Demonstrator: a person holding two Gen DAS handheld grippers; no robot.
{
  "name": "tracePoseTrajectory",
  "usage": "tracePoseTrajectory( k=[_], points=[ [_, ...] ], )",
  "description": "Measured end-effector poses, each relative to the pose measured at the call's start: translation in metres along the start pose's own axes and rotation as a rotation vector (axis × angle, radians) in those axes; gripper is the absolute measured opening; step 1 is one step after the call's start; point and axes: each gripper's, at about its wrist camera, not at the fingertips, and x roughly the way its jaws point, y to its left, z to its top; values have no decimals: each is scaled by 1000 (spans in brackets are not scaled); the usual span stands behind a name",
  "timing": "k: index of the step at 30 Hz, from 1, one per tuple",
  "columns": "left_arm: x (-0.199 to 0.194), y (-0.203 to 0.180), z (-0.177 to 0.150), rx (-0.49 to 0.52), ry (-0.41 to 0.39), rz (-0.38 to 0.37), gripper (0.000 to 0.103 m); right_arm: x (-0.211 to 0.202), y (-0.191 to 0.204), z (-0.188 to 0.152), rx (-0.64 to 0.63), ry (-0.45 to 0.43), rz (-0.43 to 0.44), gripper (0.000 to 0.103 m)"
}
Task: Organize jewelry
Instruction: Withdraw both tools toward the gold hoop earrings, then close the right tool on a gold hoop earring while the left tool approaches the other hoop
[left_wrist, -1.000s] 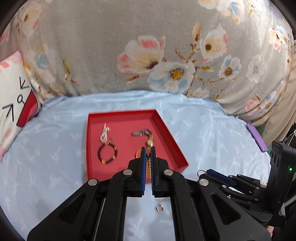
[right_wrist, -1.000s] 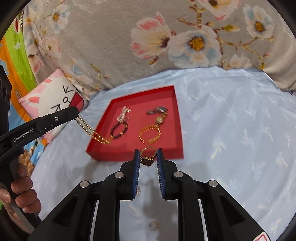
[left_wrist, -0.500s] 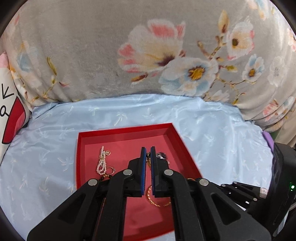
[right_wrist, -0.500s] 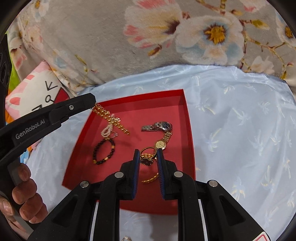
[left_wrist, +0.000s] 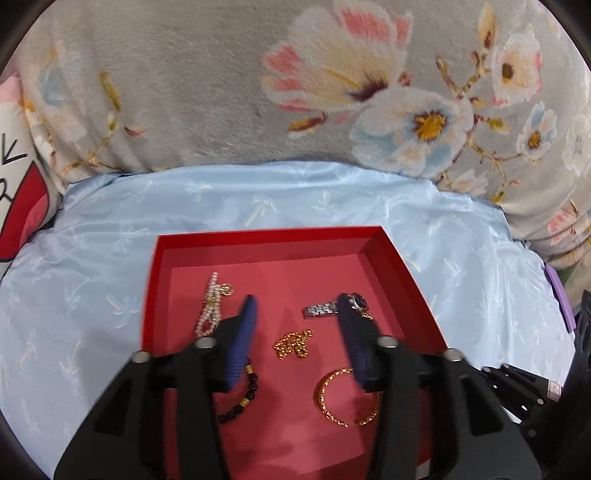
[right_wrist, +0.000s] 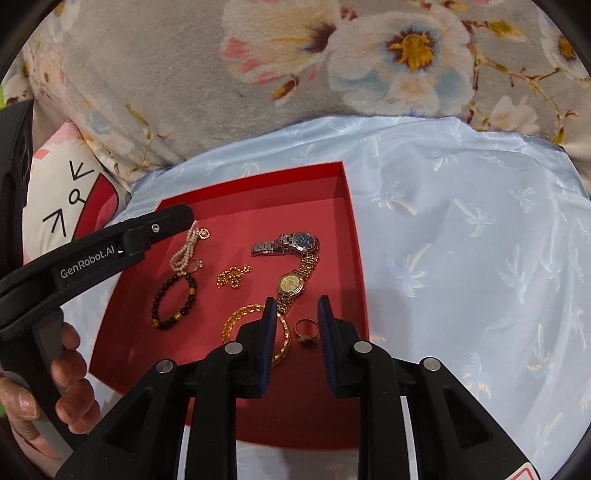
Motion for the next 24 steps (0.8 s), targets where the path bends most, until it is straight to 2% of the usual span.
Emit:
tracePoseTrajectory(
  k=[6,9,14,19,22,24],
  points=[
    [-41,8,-16,-30,-41,12,50,-48,7,-24,-9,-48,17,28],
    [-67,11,-35,-19,-51,29,50,-74,9,-47,-18,-55,13,29],
    [-101,16,-84,-2,-21,79,50,-109,6,-93,-18,-35,-3,30],
    [-122,26,-134,-57,22,89,50,-126,6,-143,-6,14,-16,32],
    [-130,26,-158,-65,24,127,50,-127,9,-163,-11,38,-26,32],
    [-134,26,-170,-78,35,126,50,-123,12,-174,-10,56,-34,32]
  ],
)
